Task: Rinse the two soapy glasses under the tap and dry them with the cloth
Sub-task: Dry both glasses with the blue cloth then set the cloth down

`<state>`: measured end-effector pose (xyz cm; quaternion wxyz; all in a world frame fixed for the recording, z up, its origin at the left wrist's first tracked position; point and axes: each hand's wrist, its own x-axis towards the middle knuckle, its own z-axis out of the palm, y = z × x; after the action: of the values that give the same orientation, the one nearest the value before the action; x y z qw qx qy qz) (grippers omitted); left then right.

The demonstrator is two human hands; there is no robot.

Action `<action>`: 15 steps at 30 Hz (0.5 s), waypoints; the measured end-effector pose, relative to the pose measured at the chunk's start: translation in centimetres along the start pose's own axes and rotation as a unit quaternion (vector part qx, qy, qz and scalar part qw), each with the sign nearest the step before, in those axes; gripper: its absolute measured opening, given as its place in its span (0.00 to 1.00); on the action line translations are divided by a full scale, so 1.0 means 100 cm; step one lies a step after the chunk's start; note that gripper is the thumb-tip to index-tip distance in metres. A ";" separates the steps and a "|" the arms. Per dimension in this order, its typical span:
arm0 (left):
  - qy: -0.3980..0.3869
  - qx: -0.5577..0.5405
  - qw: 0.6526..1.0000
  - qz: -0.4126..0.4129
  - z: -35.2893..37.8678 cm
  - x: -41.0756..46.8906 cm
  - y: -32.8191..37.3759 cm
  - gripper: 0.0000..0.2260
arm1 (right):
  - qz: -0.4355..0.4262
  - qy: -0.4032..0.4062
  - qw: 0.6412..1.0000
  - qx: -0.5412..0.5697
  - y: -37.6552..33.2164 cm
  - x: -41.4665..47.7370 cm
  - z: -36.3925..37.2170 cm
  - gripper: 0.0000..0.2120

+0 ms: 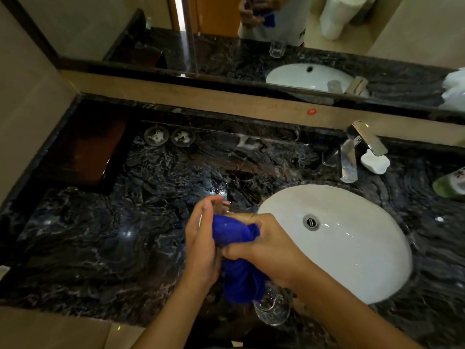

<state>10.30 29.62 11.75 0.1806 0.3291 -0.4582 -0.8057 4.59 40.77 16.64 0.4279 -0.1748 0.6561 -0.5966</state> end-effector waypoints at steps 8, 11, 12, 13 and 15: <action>-0.018 0.032 0.982 -0.183 -0.004 0.008 0.023 0.17 | -0.199 -0.106 0.871 -0.437 -0.002 0.012 -0.006 0.09; 0.011 0.010 0.999 -0.044 -0.004 0.003 0.013 0.16 | -0.067 -0.051 0.988 -0.128 -0.012 0.008 -0.003 0.08; 0.007 0.026 1.000 0.015 -0.007 0.003 0.010 0.16 | 0.002 -0.044 0.999 0.031 -0.015 0.005 -0.002 0.09; -0.004 0.059 0.995 0.075 -0.013 0.004 0.006 0.16 | 0.059 -0.045 0.985 0.157 -0.016 0.003 0.002 0.10; -0.025 0.123 0.980 0.156 -0.018 0.005 0.003 0.16 | 0.096 -0.036 0.964 0.244 -0.015 0.001 0.004 0.12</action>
<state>11.19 28.02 11.20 0.2509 0.2534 -0.6035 -0.7132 4.42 40.14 18.04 0.5365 -0.0228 0.4883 -0.6879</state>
